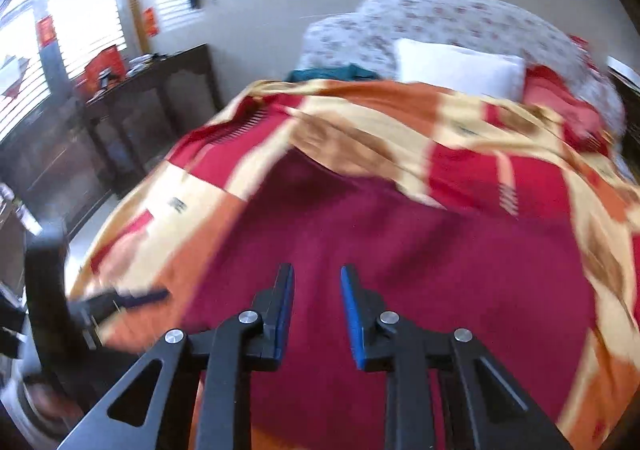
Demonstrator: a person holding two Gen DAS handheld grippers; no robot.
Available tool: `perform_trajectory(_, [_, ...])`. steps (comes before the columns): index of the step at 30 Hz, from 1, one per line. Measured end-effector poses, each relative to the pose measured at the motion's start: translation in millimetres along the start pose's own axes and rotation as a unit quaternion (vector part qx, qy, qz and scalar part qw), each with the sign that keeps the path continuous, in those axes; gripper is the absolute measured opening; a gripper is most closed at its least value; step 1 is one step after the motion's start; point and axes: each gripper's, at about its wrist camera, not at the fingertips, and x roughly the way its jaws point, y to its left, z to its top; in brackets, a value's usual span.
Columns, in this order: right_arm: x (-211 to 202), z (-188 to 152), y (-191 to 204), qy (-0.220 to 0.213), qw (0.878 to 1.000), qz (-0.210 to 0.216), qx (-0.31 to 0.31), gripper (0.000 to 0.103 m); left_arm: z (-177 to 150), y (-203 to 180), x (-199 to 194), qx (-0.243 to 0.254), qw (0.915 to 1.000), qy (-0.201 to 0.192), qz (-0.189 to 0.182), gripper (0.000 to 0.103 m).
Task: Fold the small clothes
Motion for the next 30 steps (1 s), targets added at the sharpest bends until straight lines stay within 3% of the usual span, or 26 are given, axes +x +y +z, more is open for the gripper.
perform_trajectory(5, [71.6,34.9,13.3,0.025,1.0,-0.001,0.002,0.026,-3.4,15.2,22.8,-0.018,0.9993,0.018,-0.027,0.086])
perform_trajectory(11, [146.7,38.0,12.2,0.098,0.995,-0.031,-0.012,0.027,-6.9,17.8,28.8,-0.005,0.9992,-0.01,-0.039,0.089])
perform_trajectory(17, [124.5,39.2,13.9,0.095,0.995,-0.022,-0.012,0.028,-7.7,27.9,26.2,-0.017,0.9976,-0.009,-0.066,0.089])
perform_trajectory(21, [109.8,45.1,23.1,0.081,0.996,-0.028,-0.024,0.033,-9.9,27.9,25.1,-0.014,0.9979,-0.012,-0.062,0.089])
perform_trajectory(30, [150.8,49.7,18.2,0.119,0.993,-0.013,0.021,0.049,-12.4,25.5,24.5,-0.003,0.9983,-0.016,-0.056,0.09])
